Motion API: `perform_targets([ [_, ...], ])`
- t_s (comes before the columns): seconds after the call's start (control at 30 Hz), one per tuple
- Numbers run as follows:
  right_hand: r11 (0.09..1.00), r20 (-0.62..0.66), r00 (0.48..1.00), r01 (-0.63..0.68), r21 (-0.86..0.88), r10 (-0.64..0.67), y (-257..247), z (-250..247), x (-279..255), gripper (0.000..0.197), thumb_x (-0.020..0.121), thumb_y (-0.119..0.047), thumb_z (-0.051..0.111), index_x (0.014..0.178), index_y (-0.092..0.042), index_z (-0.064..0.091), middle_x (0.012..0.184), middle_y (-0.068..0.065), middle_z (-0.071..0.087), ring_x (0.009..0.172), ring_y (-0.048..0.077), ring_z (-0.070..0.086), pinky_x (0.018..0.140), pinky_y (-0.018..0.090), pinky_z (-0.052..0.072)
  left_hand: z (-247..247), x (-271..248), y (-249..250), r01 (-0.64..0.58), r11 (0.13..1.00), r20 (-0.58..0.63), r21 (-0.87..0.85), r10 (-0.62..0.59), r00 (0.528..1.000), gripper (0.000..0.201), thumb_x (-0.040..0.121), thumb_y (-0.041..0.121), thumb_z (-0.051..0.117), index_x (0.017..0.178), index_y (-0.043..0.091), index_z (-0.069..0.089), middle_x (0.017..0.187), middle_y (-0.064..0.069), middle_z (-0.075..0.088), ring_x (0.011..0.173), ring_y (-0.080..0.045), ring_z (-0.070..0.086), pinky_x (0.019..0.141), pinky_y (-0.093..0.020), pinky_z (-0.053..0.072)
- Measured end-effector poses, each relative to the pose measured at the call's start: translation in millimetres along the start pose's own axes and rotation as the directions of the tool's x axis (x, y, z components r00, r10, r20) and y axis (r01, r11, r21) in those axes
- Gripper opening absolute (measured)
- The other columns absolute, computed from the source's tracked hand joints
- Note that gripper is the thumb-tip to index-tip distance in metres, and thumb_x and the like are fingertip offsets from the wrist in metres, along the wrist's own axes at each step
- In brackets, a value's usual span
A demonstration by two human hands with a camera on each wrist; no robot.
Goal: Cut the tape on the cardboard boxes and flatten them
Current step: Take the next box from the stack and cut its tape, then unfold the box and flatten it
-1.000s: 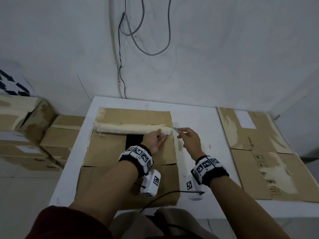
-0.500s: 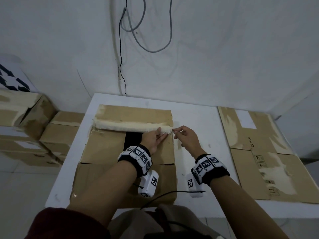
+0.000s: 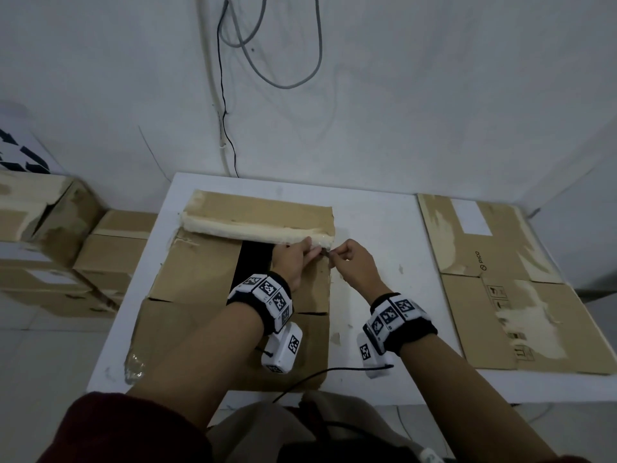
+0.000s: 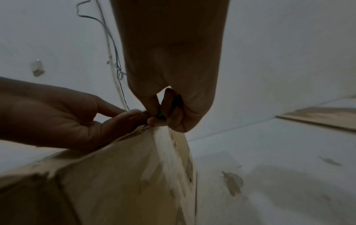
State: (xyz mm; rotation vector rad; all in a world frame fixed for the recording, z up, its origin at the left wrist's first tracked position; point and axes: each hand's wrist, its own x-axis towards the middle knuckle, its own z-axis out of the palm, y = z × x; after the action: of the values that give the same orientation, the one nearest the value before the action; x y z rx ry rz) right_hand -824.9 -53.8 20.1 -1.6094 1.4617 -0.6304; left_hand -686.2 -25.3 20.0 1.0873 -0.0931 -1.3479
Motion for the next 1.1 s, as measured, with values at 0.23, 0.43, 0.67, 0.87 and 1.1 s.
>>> perform_targets([
  [0.23,0.955,-0.172,0.943,-0.267,0.129,0.286,68,-3,-22,0.027,0.090,-0.027,0.056,0.077,-0.004,0.056,0.082,0.012,0.064,0.071,0.023,0.054,0.064,0.032,0.042,25,-6,32,-0.124,0.987,0.064,0.104,0.117,0.991,0.040,0.088,0.028,0.068,0.117,0.005,0.053,0.112,-0.010,0.067,0.098,-0.026,0.069,0.076,-0.032,0.060],
  [0.43,0.903,-0.103,0.923,-0.384,-0.191,0.371,137,-10,-39,0.039,0.093,-0.044,0.057,0.068,-0.014,0.061,0.074,0.011,0.061,0.070,0.026,0.056,0.075,0.041,0.049,24,6,63,-0.324,0.907,0.123,0.271,0.301,0.946,0.024,0.094,0.044,0.055,0.111,0.026,0.058,0.118,0.007,0.061,0.117,-0.017,0.056,0.102,-0.038,0.045],
  [0.67,0.786,-0.280,0.919,-0.385,-0.484,0.277,73,-20,9,0.021,0.092,-0.032,0.052,0.109,-0.031,0.065,0.118,0.003,0.060,0.116,0.029,0.052,0.106,0.047,0.029,-38,63,115,-0.374,0.204,0.264,0.905,0.421,0.868,0.048,0.091,0.020,0.059,0.137,0.013,0.048,0.136,-0.011,0.054,0.126,-0.031,0.048,0.107,-0.041,0.038],
  [0.87,0.746,-0.025,0.878,-0.420,-0.516,0.477,73,-31,41,0.033,0.094,-0.022,0.051,0.115,-0.001,0.067,0.119,0.018,0.064,0.114,0.033,0.059,0.093,0.034,0.046,-73,65,139,-0.098,-0.357,0.189,0.929,0.230,0.955,0.074,0.086,0.048,0.061,0.148,0.038,0.021,0.161,0.002,0.003,0.145,-0.039,0.007,0.114,-0.061,0.011],
  [1.1,0.997,-0.266,0.963,0.016,-0.072,-0.035,17,3,45,0.026,0.096,-0.016,0.056,0.121,-0.011,0.058,0.120,0.012,0.054,0.110,0.025,0.055,0.092,0.030,0.043,-77,60,125,0.057,-0.531,0.065,0.846,0.209,0.976,0.127,0.061,0.068,0.075,0.144,0.050,-0.019,0.158,-0.003,-0.024,0.140,-0.051,-0.014,0.104,-0.075,0.015],
])
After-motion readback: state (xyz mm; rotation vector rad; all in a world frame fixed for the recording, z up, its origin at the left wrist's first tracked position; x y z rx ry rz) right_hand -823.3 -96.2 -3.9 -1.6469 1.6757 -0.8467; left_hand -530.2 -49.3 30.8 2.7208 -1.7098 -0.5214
